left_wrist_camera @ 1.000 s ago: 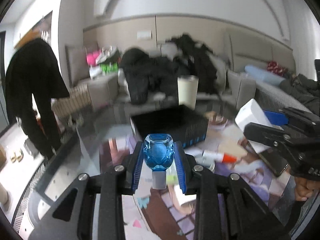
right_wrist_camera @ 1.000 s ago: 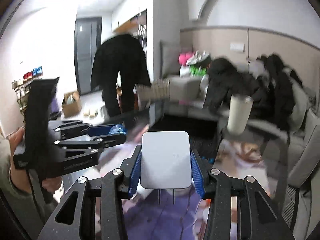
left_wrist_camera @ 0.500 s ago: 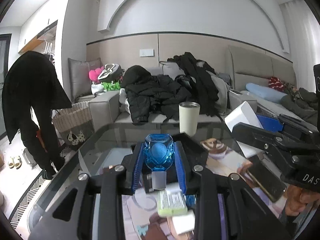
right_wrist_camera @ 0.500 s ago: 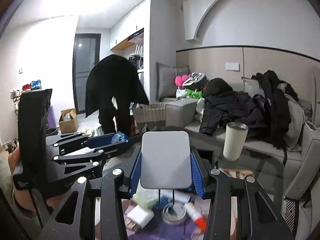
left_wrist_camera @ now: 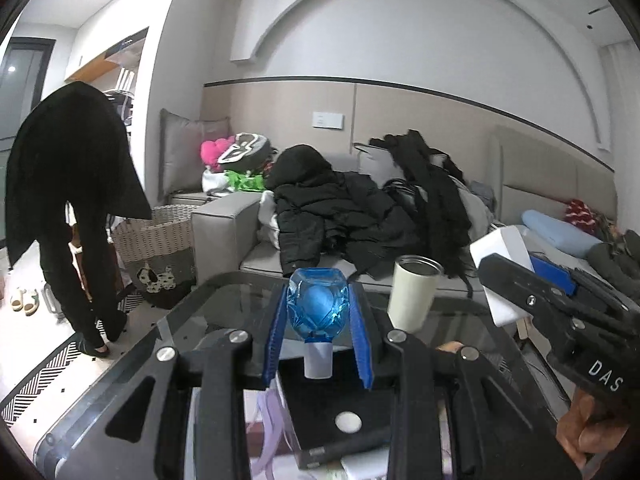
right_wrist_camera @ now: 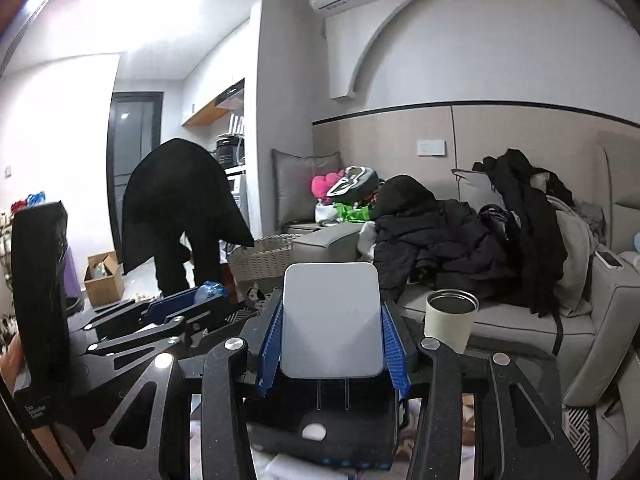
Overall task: Organize rigid objects
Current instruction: 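Lift the bottle and adapter with both grippers and carry them over the black box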
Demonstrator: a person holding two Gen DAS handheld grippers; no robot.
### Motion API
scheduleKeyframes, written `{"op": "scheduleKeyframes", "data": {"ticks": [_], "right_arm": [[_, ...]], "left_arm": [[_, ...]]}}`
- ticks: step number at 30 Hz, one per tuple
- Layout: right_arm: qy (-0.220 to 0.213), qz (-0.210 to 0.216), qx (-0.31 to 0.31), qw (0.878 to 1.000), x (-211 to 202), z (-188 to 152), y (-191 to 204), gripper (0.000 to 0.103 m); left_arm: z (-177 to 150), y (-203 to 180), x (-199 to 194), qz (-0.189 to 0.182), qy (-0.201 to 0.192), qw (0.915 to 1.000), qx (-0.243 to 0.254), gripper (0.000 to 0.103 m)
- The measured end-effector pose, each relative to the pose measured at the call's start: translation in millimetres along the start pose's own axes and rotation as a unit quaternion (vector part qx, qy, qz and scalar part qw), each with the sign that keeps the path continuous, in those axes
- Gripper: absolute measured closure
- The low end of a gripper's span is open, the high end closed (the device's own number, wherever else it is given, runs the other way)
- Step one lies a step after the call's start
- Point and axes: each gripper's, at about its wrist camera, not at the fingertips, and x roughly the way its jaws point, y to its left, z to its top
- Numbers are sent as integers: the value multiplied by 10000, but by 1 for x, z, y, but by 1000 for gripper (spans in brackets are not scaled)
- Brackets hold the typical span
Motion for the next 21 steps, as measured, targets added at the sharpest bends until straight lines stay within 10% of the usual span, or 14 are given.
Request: {"op": "scheduleKeyframes", "data": {"ticks": [10, 21], "right_arm": [[607, -73, 141, 9980, 63, -15, -19, 58], [2100, -56, 526, 9763, 126, -63, -41, 59]], "left_arm": [[-12, -2, 34, 15, 461, 9989, 21, 74], [-48, -12, 105, -60, 2112, 9773, 117, 75]]}}
